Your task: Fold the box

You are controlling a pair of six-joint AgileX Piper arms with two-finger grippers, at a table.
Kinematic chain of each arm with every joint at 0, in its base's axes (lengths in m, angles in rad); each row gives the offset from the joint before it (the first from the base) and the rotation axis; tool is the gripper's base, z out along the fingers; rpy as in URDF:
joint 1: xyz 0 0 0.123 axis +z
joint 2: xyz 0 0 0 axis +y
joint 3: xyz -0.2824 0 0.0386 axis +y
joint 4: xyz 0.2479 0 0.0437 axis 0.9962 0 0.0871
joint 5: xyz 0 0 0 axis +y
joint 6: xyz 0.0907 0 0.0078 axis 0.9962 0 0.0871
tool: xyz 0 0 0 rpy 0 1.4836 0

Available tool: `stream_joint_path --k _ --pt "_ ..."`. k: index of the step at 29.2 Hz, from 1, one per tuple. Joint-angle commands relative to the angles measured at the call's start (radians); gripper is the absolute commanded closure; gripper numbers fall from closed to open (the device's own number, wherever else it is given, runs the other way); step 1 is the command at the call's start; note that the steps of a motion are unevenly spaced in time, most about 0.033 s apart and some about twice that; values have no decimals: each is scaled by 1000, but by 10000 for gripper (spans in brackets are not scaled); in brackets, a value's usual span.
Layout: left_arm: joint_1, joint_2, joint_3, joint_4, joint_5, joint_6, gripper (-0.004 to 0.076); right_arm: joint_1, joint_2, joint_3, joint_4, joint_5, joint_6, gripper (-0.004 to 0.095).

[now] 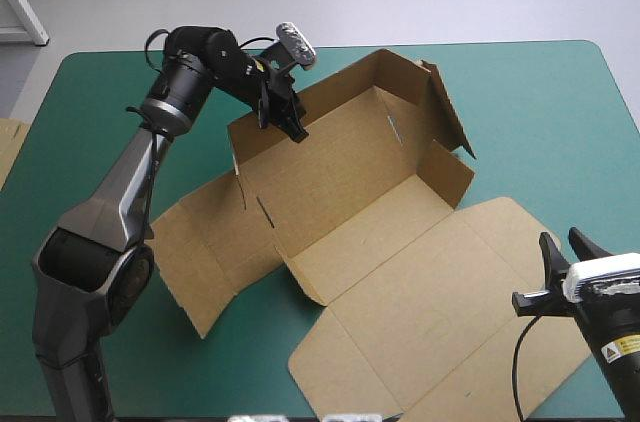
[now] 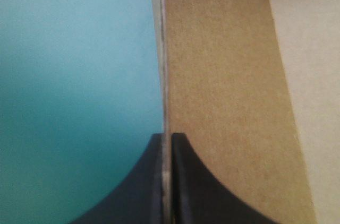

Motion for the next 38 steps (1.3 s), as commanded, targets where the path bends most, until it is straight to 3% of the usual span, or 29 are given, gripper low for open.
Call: stream_joint_path --k 1,5,15,20,26,29,38 --pt "-78 -62 -89 127 -74 42 733 4 11 -35 -4 -85 0 556" --pt "-141 -62 -155 237 -142 98 733 4 11 -35 -4 -91 0 556" --pt "-183 -62 -180 249 -224 257 734 4 32 -35 11 -138 14 556" --pt "-223 -62 -180 255 -320 355 734 4 132 -68 6 -145 71 556" --pt "-285 -62 -136 345 -316 407 734 -55 293 -190 -20 -141 94 556" --pt "-300 -62 -96 374 -309 373 734 -92 362 -269 -62 -117 112 556" --pt "-310 -64 -45 448 -295 222 734 -101 417 -381 -346 -37 331 556"
